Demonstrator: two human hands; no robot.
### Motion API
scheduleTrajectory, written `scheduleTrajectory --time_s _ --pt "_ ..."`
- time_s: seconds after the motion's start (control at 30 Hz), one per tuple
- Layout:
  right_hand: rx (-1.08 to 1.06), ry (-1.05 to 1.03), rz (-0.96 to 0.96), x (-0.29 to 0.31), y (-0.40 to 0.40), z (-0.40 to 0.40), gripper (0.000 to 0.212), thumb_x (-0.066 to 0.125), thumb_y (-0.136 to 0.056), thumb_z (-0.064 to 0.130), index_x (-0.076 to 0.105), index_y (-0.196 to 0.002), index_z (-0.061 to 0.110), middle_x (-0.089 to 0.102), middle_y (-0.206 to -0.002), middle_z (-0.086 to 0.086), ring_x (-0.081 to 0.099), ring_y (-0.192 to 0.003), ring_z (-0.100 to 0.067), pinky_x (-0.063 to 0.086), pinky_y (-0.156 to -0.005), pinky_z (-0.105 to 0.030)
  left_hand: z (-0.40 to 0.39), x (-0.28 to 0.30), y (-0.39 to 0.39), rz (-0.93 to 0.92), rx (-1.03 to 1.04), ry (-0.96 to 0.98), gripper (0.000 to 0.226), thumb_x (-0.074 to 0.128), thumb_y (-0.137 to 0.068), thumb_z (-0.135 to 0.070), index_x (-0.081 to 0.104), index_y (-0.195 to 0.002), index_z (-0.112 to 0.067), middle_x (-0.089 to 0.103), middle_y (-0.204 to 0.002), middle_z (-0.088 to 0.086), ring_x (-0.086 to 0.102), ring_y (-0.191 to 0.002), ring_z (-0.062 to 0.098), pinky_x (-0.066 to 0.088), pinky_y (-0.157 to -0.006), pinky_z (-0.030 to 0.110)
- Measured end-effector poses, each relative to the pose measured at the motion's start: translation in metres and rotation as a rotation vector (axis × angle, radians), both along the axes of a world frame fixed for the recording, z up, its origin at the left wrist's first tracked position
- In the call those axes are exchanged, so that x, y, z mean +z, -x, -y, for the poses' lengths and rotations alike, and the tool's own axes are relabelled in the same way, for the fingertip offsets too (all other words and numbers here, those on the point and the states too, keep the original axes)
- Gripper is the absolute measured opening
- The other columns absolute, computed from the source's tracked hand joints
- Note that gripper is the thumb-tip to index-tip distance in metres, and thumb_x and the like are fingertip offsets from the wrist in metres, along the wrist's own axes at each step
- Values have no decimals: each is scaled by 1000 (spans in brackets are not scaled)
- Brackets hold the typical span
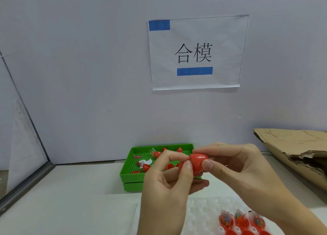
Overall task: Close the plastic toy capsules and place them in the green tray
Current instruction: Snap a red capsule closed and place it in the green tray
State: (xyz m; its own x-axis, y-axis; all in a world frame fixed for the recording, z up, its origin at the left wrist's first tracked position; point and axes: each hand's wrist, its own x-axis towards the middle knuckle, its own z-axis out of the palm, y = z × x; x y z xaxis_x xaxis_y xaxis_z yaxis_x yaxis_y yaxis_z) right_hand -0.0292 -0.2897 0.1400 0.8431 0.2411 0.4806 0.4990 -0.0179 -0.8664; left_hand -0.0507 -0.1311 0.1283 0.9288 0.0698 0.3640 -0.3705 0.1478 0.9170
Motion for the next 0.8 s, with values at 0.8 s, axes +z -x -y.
scheduleTrajectory --time_s 0.8 --pt "-47 -9 -4 -5 -4 -2 25 74 -75 25 80 -99 23 76 -92 -6 73 -85 -24 57 -76 -24 -8 -7 -6 150 -65 -134 34 66 -78 -23 58 -110 -15 78 -88 -1 76 -82 19 60 -65 27"
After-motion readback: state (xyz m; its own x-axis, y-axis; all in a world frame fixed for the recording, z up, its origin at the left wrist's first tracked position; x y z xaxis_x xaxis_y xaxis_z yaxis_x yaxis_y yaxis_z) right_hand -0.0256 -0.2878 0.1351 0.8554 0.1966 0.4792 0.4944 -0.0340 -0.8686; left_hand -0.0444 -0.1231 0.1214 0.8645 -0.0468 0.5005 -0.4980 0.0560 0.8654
